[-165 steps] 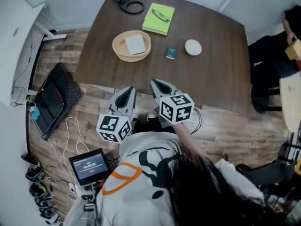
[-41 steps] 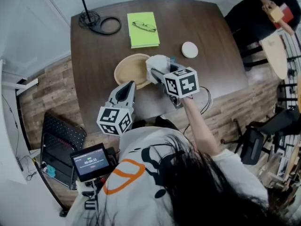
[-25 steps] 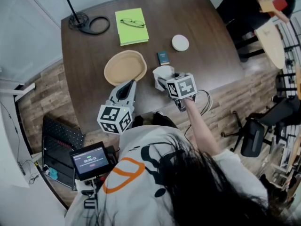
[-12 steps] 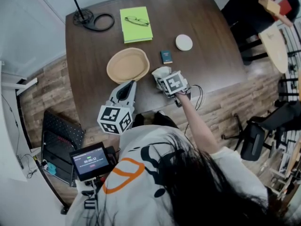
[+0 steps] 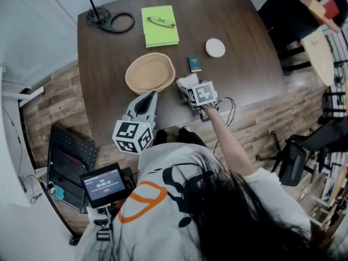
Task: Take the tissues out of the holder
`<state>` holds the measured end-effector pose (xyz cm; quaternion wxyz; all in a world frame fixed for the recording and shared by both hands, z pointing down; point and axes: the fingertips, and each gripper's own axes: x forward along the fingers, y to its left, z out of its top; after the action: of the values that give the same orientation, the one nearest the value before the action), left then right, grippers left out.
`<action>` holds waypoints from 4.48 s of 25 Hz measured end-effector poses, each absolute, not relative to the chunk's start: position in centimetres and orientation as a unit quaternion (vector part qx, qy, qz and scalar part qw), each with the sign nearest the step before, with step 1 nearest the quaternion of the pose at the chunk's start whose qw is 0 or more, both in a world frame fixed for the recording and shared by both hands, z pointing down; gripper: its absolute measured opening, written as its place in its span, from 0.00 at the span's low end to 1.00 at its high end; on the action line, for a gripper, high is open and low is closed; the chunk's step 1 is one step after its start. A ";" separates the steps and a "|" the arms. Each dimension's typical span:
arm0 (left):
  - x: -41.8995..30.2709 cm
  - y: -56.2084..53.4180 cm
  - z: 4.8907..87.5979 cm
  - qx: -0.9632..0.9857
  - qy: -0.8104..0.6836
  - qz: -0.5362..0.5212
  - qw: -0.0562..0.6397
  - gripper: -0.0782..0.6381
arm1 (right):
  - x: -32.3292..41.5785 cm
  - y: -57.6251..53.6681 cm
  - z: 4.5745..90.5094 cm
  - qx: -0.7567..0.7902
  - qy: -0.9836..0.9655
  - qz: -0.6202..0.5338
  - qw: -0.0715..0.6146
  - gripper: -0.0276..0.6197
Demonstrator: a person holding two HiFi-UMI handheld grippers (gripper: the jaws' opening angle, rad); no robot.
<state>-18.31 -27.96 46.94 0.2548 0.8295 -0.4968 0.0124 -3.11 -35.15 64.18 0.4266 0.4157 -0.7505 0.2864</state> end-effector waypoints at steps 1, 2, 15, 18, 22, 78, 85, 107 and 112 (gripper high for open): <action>-18.3 -28.0 46.9 0.829 -0.497 0.013 0.255 0.11 | -3.2 -35.1 64.1 0.415 -0.753 0.289 0.422 0.63; -18.3 -28.0 46.9 0.829 -0.497 0.013 0.255 0.11 | -3.1 -35.1 64.1 0.413 -0.754 0.290 0.420 0.63; -18.7 -27.4 47.1 0.834 -0.488 0.014 0.255 0.11 | -2.4 -34.9 57.6 0.476 -0.770 0.309 0.291 0.68; -19.0 -27.2 47.3 0.836 -0.485 0.017 0.257 0.11 | -2.7 -34.4 55.9 0.485 -0.775 0.319 0.248 0.68; -19.4 -26.7 47.6 0.837 -0.479 0.018 0.263 0.11 | -3.8 -33.3 53.9 0.488 -0.785 0.331 0.189 0.68; -9.7 1.2 45.8 0.804 -0.541 0.062 0.241 0.11 | -3.3 -3.1 49.0 0.354 -0.866 0.324 0.138 0.09; -10.2 3.3 45.9 0.816 -0.523 0.061 0.240 0.11 | -3.8 -0.8 50.0 0.372 -0.858 0.326 0.138 0.09; -15.8 15.9 44.6 0.860 -0.464 0.030 0.212 0.11 | -10.5 14.8 48.1 0.409 -0.863 0.257 0.150 0.09; -17.0 17.1 44.6 0.860 -0.463 0.027 0.211 0.11 | -12.2 16.2 48.1 0.404 -0.866 0.250 0.156 0.09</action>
<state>-17.01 17.06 44.58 0.2109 0.8602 -0.4634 0.0267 -12.16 16.22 48.12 0.1561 0.4036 -0.8661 0.2501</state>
